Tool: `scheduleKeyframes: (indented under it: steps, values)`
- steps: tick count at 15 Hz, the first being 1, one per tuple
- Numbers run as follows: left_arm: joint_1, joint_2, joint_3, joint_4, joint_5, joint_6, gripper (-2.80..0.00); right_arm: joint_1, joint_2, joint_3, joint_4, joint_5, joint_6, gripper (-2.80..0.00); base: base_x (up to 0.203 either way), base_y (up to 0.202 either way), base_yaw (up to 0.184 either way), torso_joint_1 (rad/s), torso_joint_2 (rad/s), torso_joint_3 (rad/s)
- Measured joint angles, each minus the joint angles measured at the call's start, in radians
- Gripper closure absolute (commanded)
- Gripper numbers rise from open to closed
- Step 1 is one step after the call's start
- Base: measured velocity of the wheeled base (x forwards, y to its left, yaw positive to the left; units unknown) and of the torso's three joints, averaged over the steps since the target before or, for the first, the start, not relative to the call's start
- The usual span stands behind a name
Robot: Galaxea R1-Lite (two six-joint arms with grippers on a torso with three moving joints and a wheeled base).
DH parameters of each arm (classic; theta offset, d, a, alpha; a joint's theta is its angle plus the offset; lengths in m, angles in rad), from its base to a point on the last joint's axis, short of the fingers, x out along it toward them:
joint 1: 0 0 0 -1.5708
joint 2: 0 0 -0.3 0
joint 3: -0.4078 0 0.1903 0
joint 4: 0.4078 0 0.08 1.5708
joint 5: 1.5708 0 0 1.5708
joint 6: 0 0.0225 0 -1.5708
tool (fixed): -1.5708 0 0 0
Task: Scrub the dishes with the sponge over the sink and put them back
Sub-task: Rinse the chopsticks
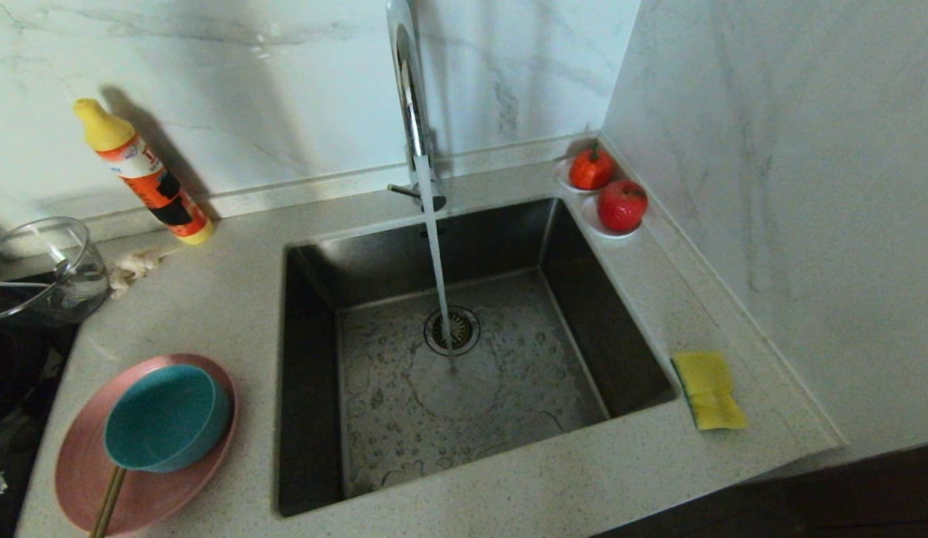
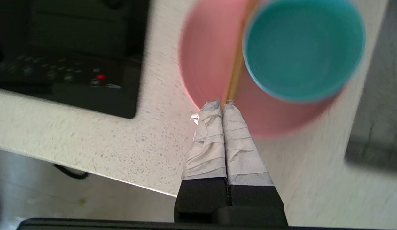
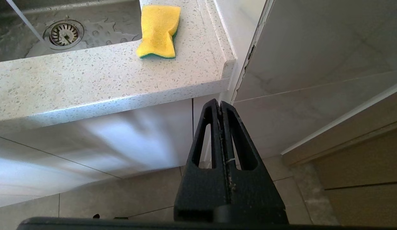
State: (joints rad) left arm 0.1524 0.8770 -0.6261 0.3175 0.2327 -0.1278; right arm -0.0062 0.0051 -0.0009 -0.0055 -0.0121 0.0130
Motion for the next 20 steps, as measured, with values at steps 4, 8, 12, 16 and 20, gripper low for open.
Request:
scheduleKeyframes:
  steps: [4, 8, 12, 16, 20]
  values:
    - [0.091, 0.048, 0.019, 0.014, -0.127, 0.073, 0.0, 0.0, 0.0, 0.0, 0.0, 0.0, 0.0, 0.0, 0.0, 0.0, 0.0, 0.0, 0.0, 0.0]
    - [0.201, 0.101, 0.019, 0.11, -0.206, 0.081, 0.0, 0.0, 0.0, -0.001, 0.0, 0.0, 0.0, 0.0, 0.0, 0.0, 0.0, 0.0, 0.0, 0.0]
    - [0.227, 0.129, 0.024, 0.203, -0.205, 0.082, 0.0, 0.0, 0.0, 0.0, 0.0, 0.0, 0.0, 0.0, 0.0, 0.0, 0.0, 0.0, 0.0, 0.0]
    - [0.238, 0.15, 0.042, 0.234, -0.209, 0.075, 0.0, 0.0, 0.0, 0.0, 0.0, 0.0, 0.0, 0.0, 0.0, 0.0, 0.0, 0.0, 0.0, 0.0]
    - [0.251, 0.177, 0.066, 0.234, -0.222, 0.061, 0.0, 0.0, 0.0, -0.001, 0.0, 0.0, 0.0, 0.0, 0.0, 0.0, 0.0, 0.0, 0.0, 0.0]
